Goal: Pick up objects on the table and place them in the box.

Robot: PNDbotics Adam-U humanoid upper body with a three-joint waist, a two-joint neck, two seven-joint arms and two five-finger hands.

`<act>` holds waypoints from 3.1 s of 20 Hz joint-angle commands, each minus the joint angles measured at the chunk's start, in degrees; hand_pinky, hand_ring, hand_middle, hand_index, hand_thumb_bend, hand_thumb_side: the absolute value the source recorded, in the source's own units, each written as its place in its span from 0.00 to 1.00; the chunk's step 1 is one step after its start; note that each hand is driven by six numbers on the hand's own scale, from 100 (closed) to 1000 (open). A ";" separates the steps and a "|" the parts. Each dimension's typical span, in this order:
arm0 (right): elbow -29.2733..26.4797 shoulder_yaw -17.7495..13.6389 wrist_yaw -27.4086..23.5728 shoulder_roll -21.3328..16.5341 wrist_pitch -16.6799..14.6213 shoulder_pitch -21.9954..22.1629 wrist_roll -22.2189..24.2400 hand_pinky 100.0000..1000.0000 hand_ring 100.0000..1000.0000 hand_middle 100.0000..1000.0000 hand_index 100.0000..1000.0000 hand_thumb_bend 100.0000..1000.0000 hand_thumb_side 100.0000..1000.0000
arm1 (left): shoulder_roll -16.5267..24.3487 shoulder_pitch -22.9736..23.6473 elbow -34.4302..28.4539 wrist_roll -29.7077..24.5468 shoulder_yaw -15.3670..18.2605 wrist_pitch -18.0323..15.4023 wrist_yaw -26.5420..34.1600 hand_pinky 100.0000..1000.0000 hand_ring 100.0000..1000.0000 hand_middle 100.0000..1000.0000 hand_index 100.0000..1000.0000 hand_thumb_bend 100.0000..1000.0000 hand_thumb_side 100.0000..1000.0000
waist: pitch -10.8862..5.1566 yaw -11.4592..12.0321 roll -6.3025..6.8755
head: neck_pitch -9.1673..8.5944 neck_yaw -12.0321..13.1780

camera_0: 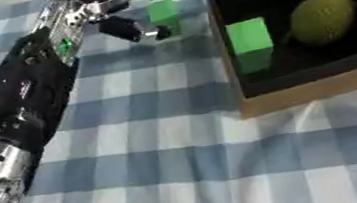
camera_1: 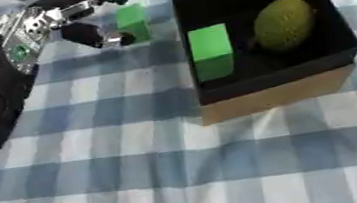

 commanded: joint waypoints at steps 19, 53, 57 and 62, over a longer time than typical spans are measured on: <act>-0.57 -0.01 -0.01 -0.05 0.78 -0.12 0.55 0.94 1.00 0.33 0.91 0.00 0.41 | 0.38 -0.94 0.81 2.74 0.31 3.59 1.16 0.79 0.64 0.39 0.69 0.00 0.29 | -0.82 -0.30 0.63 | -0.71 0.88; -0.57 -0.07 -2.26 -2.22 1.68 0.61 -0.80 0.94 1.00 0.35 0.90 0.00 0.41 | -4.17 -3.87 -8.05 0.86 -3.34 2.23 16.30 0.77 0.56 0.29 0.58 0.00 0.32 | -5.66 -0.15 1.77 | 2.44 0.05; -0.57 0.09 -3.09 -2.21 1.92 -0.12 -0.49 0.94 1.00 0.36 0.90 0.00 0.41 | -7.19 -3.81 -11.24 -0.42 -4.98 2.45 19.61 0.77 0.56 0.29 0.59 0.00 0.34 | -5.77 -0.99 2.10 | 2.61 0.59; -0.57 0.14 -3.88 -2.26 2.21 -0.97 -0.08 0.94 1.00 0.36 0.90 0.00 0.41 | -9.26 -3.45 -12.76 -0.76 -5.96 3.39 20.69 0.77 0.56 0.30 0.59 0.00 0.34 | -5.63 -2.04 2.71 | 2.78 2.08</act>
